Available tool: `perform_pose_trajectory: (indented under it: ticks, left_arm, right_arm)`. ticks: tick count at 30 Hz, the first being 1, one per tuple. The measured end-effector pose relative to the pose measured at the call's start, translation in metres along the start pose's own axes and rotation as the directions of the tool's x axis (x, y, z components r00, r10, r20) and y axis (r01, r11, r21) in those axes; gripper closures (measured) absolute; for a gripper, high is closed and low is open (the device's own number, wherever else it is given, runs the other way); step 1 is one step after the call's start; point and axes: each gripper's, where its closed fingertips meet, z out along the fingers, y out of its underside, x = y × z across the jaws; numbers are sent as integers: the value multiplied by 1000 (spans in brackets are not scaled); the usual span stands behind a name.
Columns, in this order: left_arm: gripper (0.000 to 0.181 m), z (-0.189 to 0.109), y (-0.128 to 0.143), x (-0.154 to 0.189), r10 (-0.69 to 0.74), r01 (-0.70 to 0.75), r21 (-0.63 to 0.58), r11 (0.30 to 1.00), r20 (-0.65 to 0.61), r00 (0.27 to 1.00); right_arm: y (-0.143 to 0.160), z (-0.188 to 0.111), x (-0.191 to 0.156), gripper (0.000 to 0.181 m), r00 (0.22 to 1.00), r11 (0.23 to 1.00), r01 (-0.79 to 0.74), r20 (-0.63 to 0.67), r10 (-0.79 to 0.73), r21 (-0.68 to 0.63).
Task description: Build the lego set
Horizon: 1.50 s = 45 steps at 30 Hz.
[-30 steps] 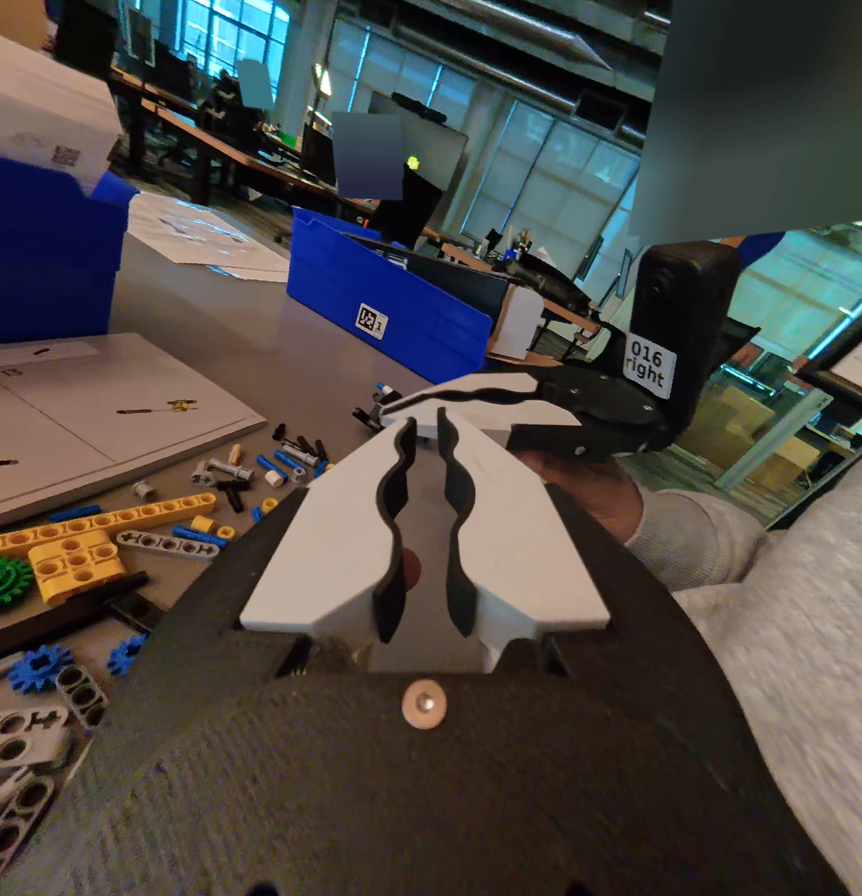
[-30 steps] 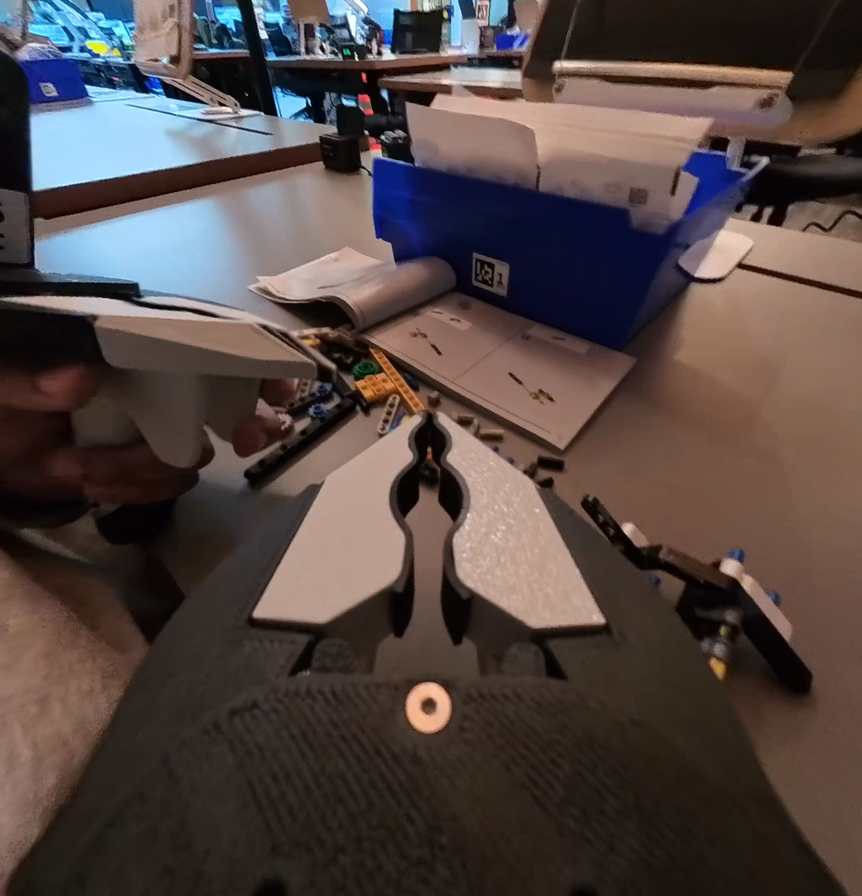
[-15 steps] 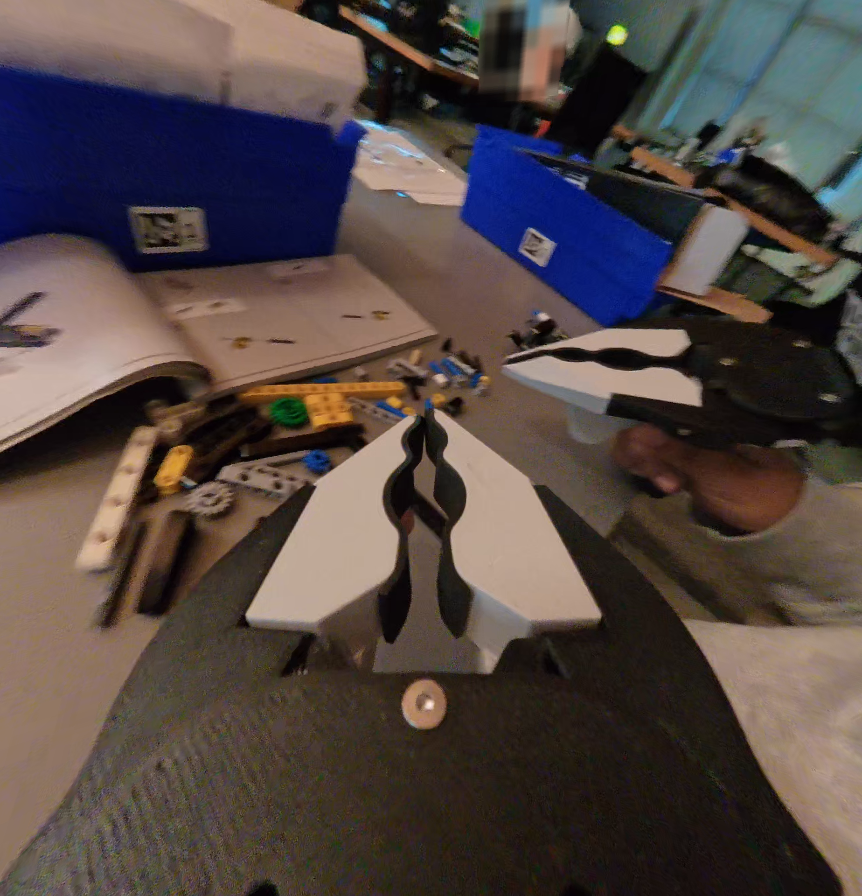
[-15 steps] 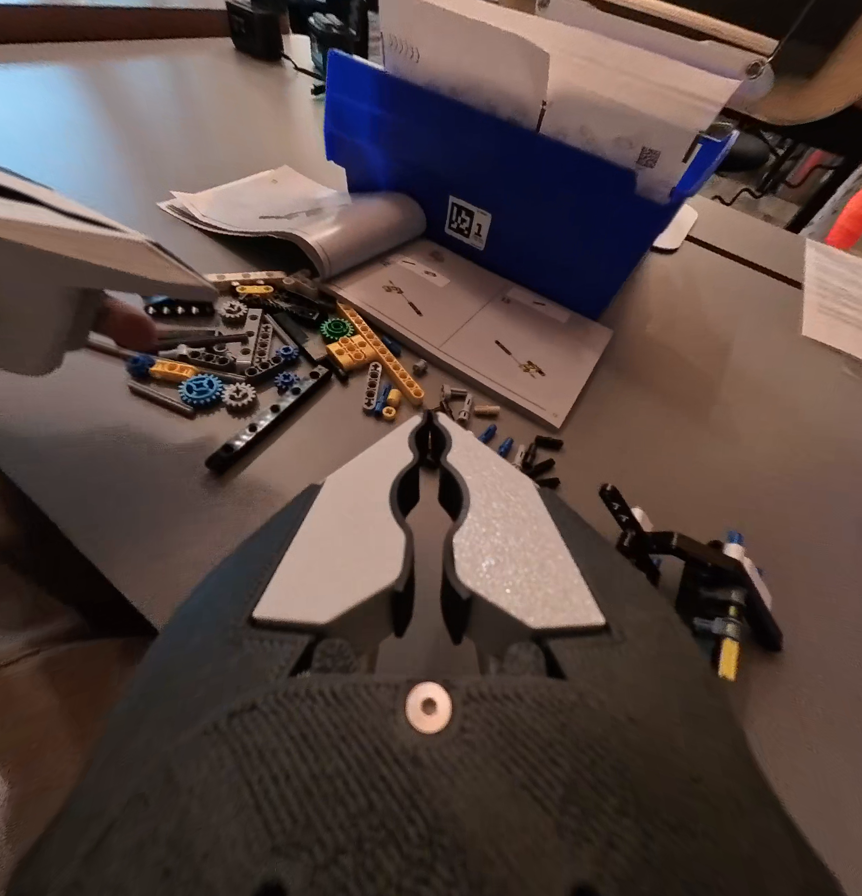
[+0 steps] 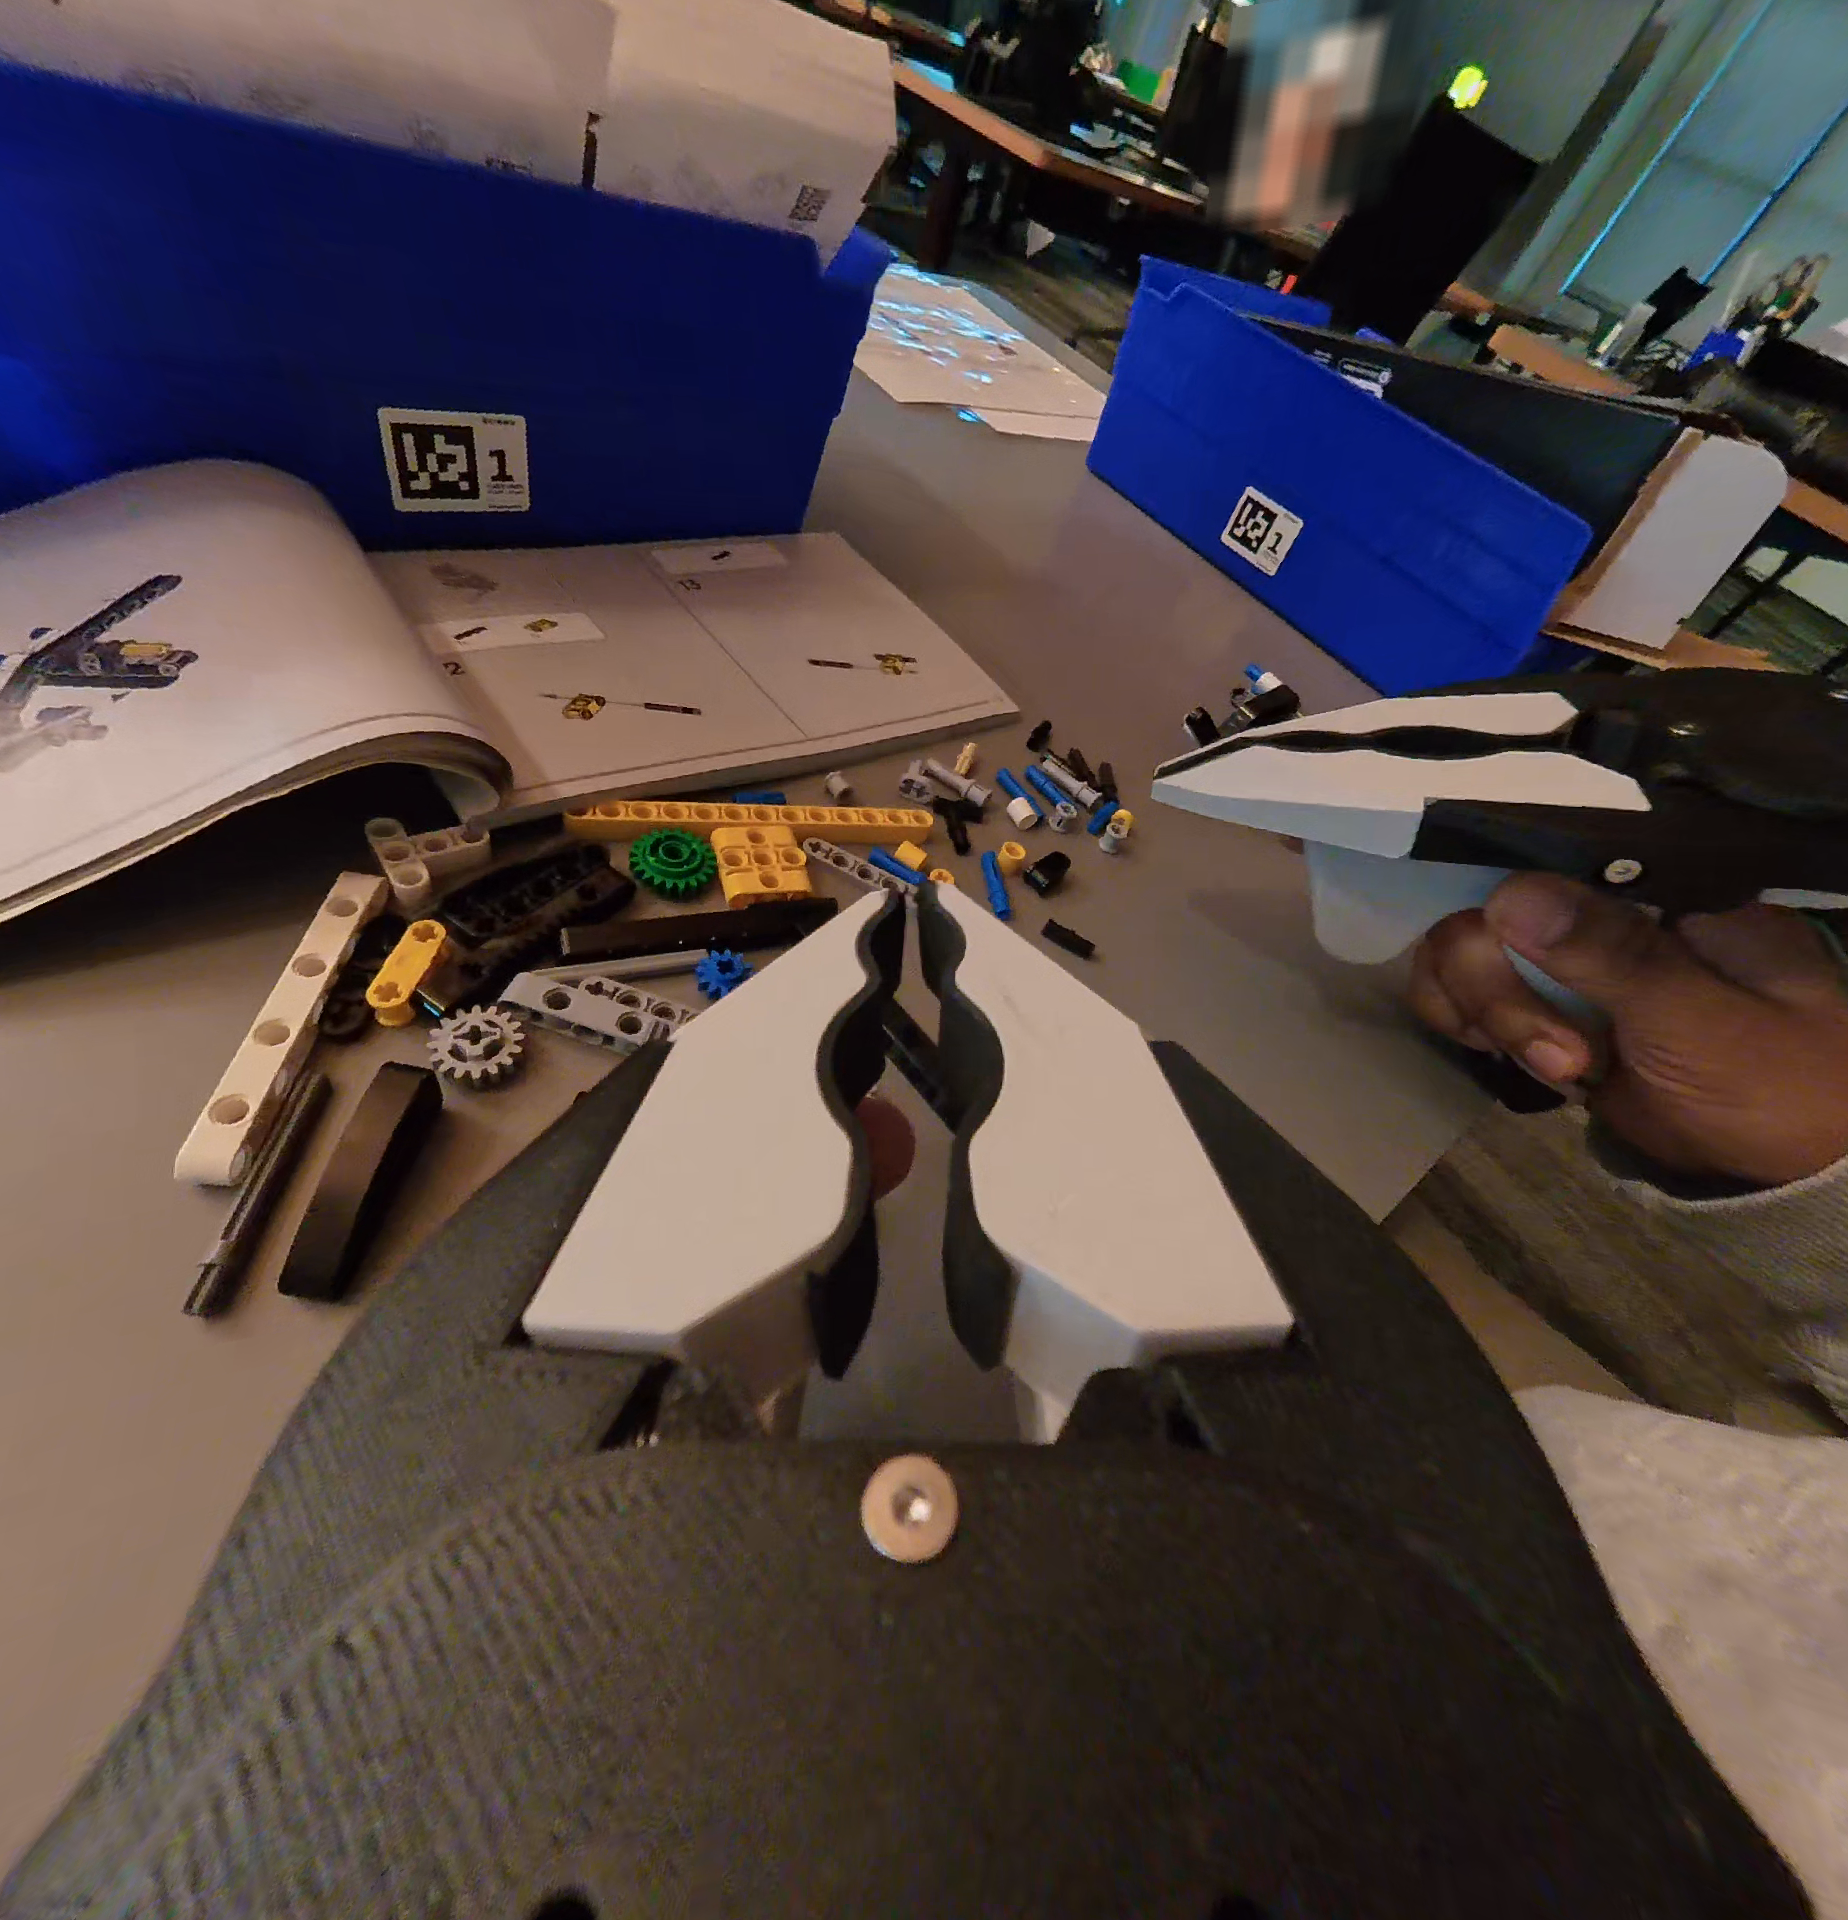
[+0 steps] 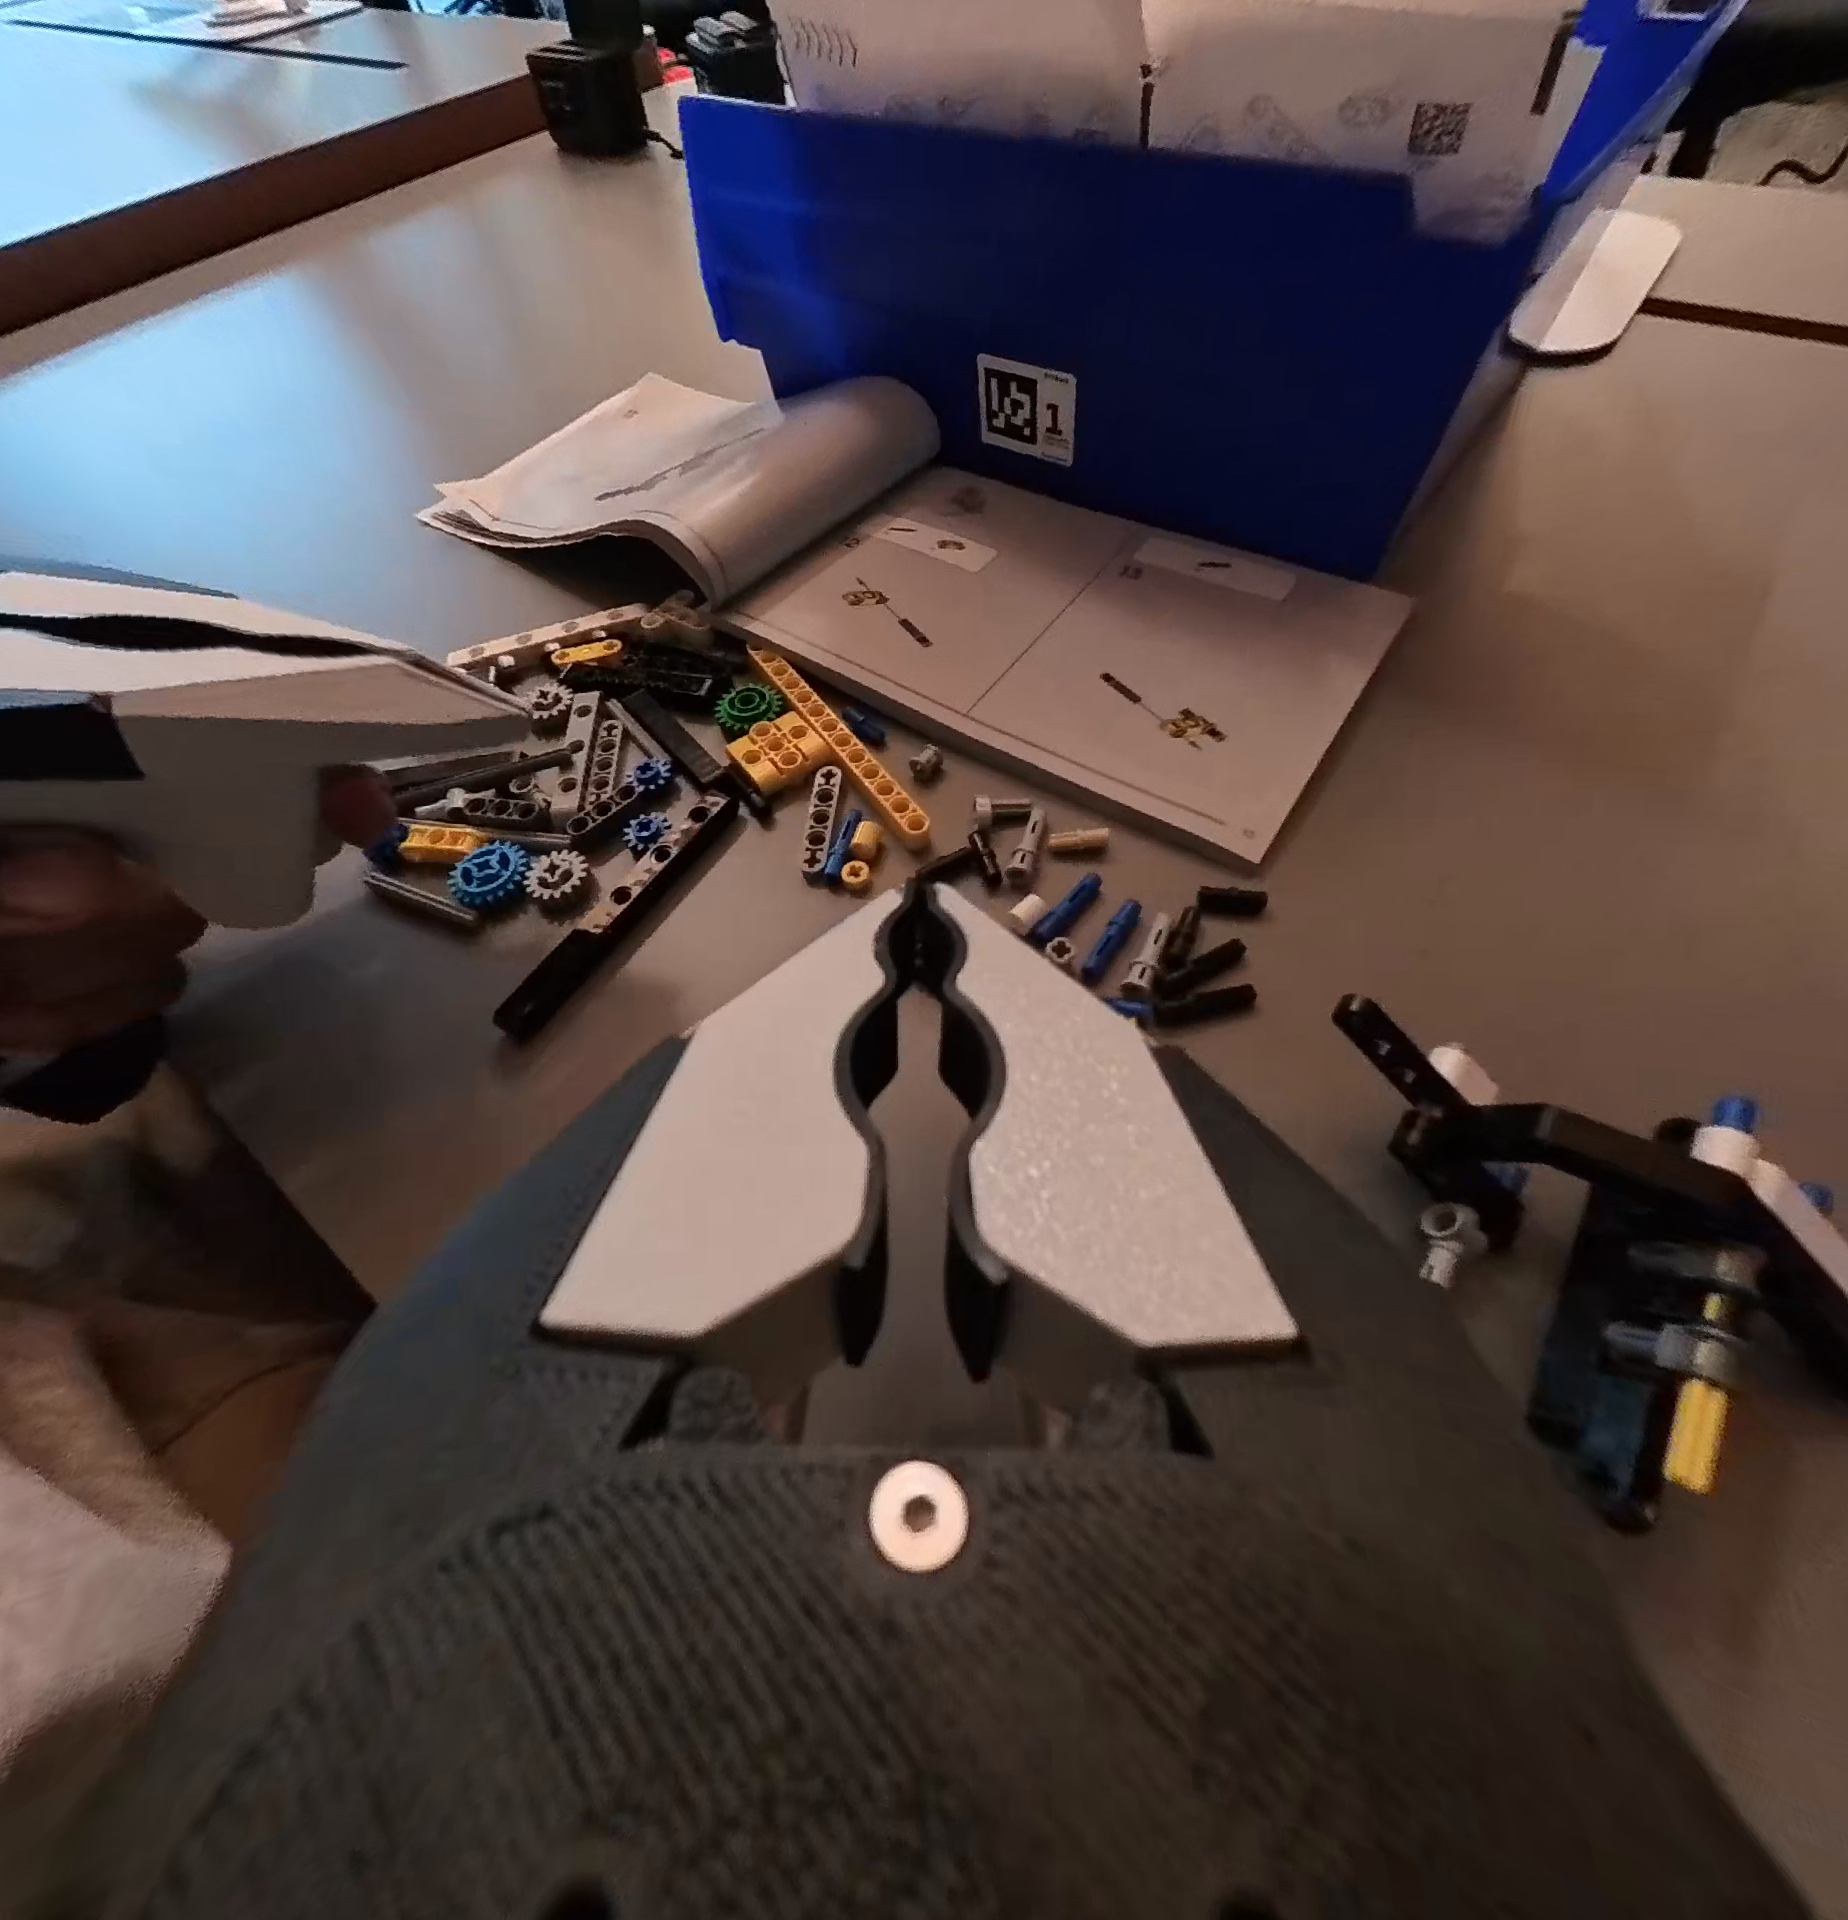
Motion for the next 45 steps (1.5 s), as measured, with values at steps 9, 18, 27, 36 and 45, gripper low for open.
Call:
perform_pose_trajectory:
  ticks: [9,18,27,36,45]
  left_arm:
    - [170,7,12,14,13,-18,-63,998,-72,997]
    - [163,8,8,21,-55,50,-43,998,-141,988]
    - [163,11,6,27,-157,144,-73,987,-233,960]
    - [163,12,8,28,-169,153,-85,985,-249,954]
    - [163,9,5,29,-212,195,-86,977,-285,935]
  right_arm:
    - [-17,-14,-10,181,997,987,72,12,-75,144]
    - [-25,-5,1,181,997,984,72,1,-73,162]
    - [-27,1,5,181,999,987,34,29,-39,158]
    - [-27,1,4,181,998,987,35,39,-42,157]
    - [-25,2,0,181,997,988,46,56,-54,145]
